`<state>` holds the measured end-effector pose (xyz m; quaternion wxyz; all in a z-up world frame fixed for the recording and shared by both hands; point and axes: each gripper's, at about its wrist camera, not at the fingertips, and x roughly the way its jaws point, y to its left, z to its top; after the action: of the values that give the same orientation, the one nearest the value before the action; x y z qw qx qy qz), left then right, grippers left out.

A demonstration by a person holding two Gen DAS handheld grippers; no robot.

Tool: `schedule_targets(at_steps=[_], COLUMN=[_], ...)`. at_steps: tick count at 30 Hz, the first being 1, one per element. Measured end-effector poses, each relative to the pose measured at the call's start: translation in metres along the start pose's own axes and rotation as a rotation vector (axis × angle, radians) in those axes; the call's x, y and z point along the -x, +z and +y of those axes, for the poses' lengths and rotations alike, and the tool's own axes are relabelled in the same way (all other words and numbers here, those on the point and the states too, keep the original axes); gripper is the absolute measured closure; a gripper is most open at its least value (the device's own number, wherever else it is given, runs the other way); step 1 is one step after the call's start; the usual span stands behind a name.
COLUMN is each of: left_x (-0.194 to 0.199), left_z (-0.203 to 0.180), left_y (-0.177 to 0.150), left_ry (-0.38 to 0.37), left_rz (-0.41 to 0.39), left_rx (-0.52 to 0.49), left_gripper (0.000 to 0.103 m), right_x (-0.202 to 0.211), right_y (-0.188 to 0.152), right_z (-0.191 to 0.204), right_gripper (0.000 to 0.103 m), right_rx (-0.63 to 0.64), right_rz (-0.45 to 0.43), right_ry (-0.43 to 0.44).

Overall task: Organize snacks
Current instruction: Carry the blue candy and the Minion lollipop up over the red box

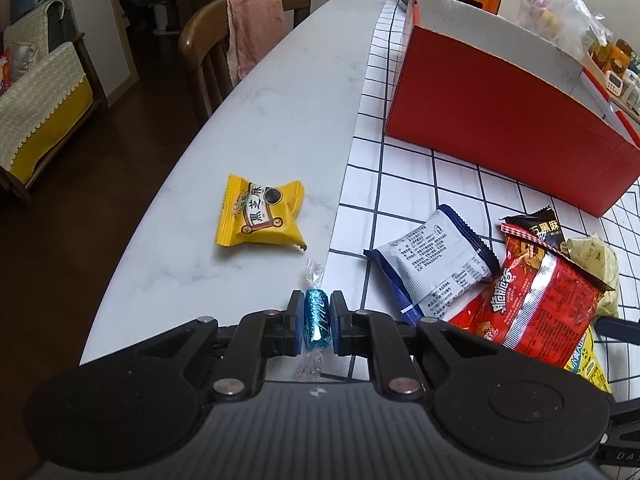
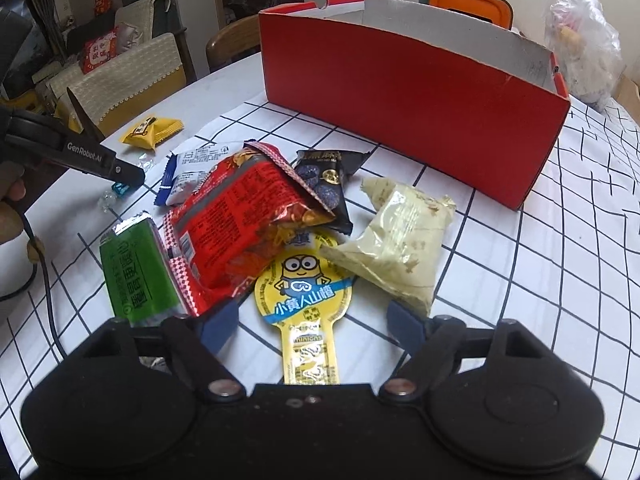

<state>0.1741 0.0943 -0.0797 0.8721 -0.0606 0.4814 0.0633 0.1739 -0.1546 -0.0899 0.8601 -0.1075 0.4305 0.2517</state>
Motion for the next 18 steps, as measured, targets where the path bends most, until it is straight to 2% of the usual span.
schedule_targets(at_steps=[5,10,18], left_x=[0.001,0.002,0.008], left_z=[-0.003,-0.007,-0.001], left_y=[-0.003,-0.006,-0.012], left_ry=[0.006,0.02,0.005], left_rz=[-0.006,-0.012,-0.009], left_rx=[-0.022,-0.039,-0.01], left_gripper=[0.09,0.091,0.09], right_x=[-0.001,0.001,0.015], right_y=[0.002,0.002,-0.008], right_z=[0.003,0.005,0.005], right_gripper=[0.033,0.052,0.052], right_rx=[0.013,0.028,0.003], right_rz=[-0.01,-0.018,-0.027], right_ry=[-0.011,-0.015,-0.001])
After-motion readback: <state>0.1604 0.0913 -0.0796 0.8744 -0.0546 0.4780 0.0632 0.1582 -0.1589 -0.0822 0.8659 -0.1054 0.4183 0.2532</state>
